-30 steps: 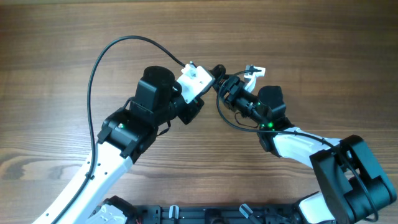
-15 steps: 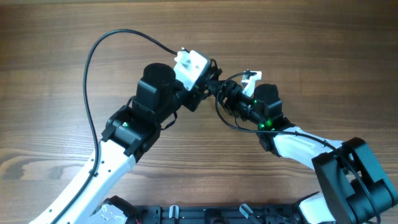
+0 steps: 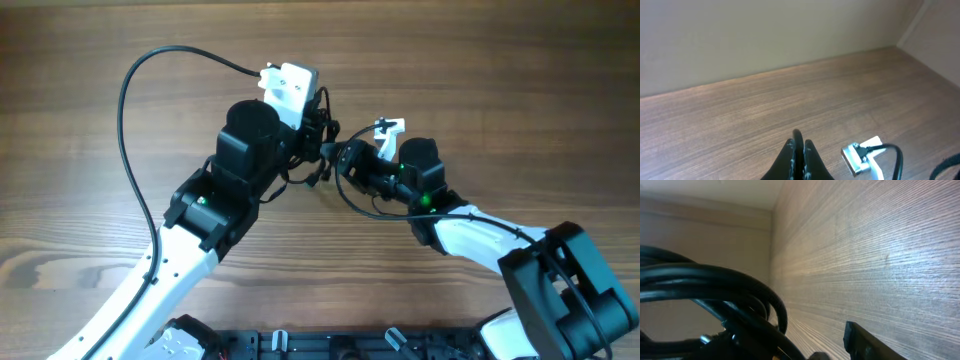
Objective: Untangle cables
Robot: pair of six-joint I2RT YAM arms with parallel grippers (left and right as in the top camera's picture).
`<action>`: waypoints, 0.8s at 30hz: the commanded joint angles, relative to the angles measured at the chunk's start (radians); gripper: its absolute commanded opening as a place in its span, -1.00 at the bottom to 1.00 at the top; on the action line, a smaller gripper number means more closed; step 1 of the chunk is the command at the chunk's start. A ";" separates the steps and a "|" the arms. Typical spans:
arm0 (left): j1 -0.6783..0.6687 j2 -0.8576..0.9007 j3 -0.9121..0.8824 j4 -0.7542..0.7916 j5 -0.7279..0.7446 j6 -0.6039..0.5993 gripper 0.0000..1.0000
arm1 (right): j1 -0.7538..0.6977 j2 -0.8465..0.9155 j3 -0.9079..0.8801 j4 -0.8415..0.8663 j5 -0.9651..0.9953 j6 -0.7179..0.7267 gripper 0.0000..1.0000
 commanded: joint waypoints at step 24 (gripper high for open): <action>0.000 -0.022 0.024 0.017 -0.184 -0.056 -0.92 | 0.025 0.010 -0.010 0.113 -0.020 -0.115 0.33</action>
